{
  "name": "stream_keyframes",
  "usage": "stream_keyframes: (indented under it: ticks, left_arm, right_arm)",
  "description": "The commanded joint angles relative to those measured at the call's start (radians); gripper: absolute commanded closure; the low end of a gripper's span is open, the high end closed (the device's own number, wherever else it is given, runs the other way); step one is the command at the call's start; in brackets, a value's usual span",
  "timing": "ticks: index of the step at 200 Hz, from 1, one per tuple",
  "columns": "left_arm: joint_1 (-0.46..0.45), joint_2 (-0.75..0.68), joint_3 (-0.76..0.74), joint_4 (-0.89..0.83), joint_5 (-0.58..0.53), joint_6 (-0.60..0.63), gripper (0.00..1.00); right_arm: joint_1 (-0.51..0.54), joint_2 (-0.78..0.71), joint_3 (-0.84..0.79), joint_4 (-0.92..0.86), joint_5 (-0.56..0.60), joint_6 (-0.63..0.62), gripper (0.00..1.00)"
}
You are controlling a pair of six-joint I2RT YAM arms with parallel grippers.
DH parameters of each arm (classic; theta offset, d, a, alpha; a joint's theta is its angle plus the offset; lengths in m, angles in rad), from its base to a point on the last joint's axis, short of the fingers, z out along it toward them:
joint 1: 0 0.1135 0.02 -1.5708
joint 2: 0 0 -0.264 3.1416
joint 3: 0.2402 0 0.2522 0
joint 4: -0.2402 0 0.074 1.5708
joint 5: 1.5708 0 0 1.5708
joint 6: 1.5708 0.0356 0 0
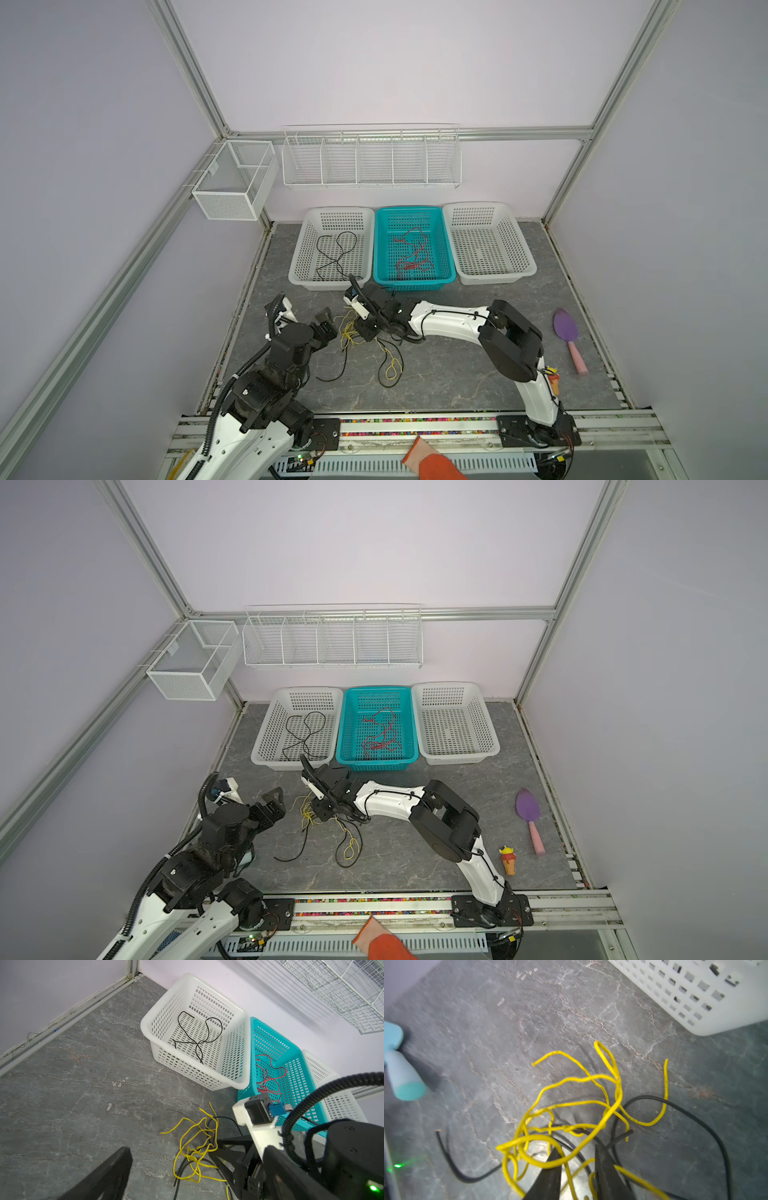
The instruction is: Untangle the cables
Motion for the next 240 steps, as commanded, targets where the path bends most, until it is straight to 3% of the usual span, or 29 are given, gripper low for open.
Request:
stream_keyframes:
  ticks: [1, 35, 84, 172, 209, 240]
  left_arm:
    - [0.001, 0.006, -0.017, -0.015, -0.006, -0.024, 0.01]
    - [0.001, 0.012, -0.052, 0.025, 0.046, -0.044, 0.01]
    - [0.001, 0.073, -0.097, 0.165, 0.212, -0.06, 0.01]
    - [0.0, 0.189, -0.221, 0.599, 0.499, -0.199, 0.09]
    - [0.001, 0.233, -0.272, 0.873, 0.666, -0.217, 0.08]
    - [-0.001, 0.233, -0.286, 0.977, 0.75, -0.204, 0.08]
  right_arm:
    - [-0.011, -0.009, 0.007, -0.034, 0.029, -0.03, 0.81]
    - [-0.013, -0.118, -0.054, -0.05, 0.053, -0.054, 0.93]
    - [-0.034, -0.326, -0.169, -0.068, 0.064, -0.049, 0.93]
    - [-0.125, -0.642, -0.384, 0.049, -0.121, -0.011, 0.93]
    - [-0.146, -0.69, -0.417, 0.062, -0.132, -0.012, 0.93]
    - [-0.156, -0.682, -0.411, 0.043, -0.129, -0.012, 0.93]
